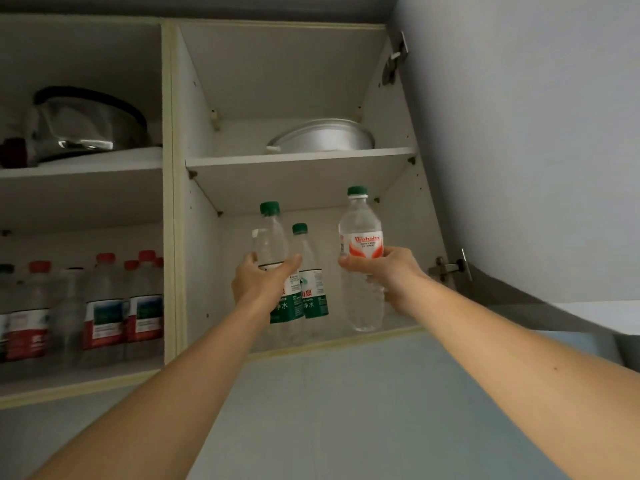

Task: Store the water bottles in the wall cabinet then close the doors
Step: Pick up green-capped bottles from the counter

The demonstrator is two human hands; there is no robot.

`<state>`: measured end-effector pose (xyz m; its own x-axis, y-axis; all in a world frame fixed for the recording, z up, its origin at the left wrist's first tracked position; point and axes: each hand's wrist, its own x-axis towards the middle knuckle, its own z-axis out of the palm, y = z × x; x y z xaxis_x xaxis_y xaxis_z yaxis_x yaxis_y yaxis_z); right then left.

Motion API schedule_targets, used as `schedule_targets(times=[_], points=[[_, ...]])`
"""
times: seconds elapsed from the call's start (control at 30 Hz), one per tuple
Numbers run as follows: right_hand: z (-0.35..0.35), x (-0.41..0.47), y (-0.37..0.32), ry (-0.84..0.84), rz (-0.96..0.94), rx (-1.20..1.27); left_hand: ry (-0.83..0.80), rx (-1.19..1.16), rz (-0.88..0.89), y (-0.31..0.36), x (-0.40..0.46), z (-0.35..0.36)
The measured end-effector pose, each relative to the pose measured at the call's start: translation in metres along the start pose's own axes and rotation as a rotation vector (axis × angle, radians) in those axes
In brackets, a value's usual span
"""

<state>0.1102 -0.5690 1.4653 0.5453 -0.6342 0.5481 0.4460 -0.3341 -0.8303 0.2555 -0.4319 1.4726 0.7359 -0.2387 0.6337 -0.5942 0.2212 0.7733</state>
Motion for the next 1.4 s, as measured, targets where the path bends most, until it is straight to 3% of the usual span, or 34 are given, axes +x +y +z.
schedule_targets(times=[0.27,0.43,0.67,1.4], points=[[0.011,0.045,0.039,-0.062,-0.018,-0.093,-0.050,0.180,0.055,-0.028,0.021,0.000],[0.005,0.054,0.051,-0.112,-0.064,-0.179,-0.115,0.456,0.220,-0.037,0.021,-0.008],[-0.012,0.060,0.054,-0.249,-0.066,-0.304,-0.148,0.619,0.367,-0.047,0.031,-0.009],[-0.002,0.113,0.093,-0.104,0.020,-0.408,-0.174,0.684,0.290,-0.066,0.057,0.070]])
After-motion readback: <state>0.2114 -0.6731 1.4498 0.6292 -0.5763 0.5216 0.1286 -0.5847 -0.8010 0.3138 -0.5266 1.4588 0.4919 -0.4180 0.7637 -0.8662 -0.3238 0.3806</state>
